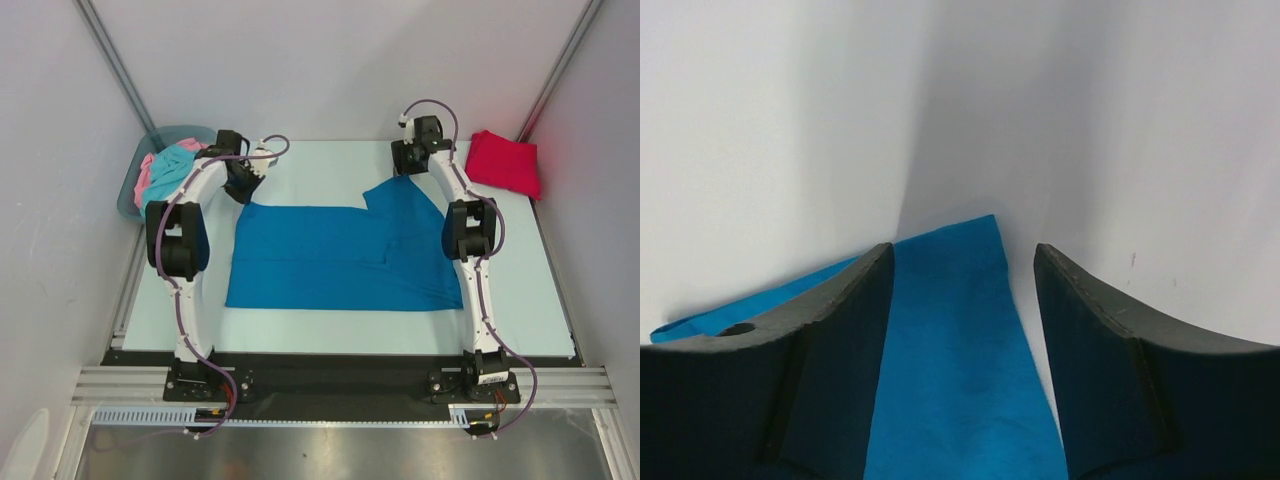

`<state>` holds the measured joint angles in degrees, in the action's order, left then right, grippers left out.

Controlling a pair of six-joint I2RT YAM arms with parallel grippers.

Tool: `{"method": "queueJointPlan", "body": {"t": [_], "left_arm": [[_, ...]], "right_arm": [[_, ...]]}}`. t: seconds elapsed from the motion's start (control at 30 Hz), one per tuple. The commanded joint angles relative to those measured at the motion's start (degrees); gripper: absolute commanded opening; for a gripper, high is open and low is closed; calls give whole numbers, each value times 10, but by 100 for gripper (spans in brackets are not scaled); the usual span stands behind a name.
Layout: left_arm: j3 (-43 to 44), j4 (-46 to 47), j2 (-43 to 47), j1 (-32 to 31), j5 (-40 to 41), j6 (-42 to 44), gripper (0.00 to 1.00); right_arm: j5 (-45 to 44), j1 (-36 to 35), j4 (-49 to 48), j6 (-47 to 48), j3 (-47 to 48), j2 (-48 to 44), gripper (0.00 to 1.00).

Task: Fold and stack the t-shirts
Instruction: Fold the tshirt

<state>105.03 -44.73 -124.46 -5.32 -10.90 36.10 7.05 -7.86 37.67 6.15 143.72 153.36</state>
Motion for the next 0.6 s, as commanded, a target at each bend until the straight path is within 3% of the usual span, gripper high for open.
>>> {"method": "queueJointPlan", "body": {"t": [0.0, 0.17, 0.37, 0.47, 0.5, 0.57], "left_arm": [[21, -2, 16, -9, -10, 4, 0], [19, -2, 16, -10, -8, 4, 0], [19, -2, 17, -13, -8, 4, 0], [17, -2, 18, -14, -9, 4, 0], [16, -2, 18, -14, -9, 4, 0], [13, -2, 19, -14, -8, 4, 0]], "right_arm": [[8, 5, -6, 5, 24, 7, 62], [11, 7, -7, 6, 25, 11, 57], [19, 5, -4, 9, 26, 14, 40], [18, 4, -4, 10, 29, 13, 26], [18, 3, -5, 11, 30, 12, 11], [10, 2, -6, 11, 31, 11, 0]]}}
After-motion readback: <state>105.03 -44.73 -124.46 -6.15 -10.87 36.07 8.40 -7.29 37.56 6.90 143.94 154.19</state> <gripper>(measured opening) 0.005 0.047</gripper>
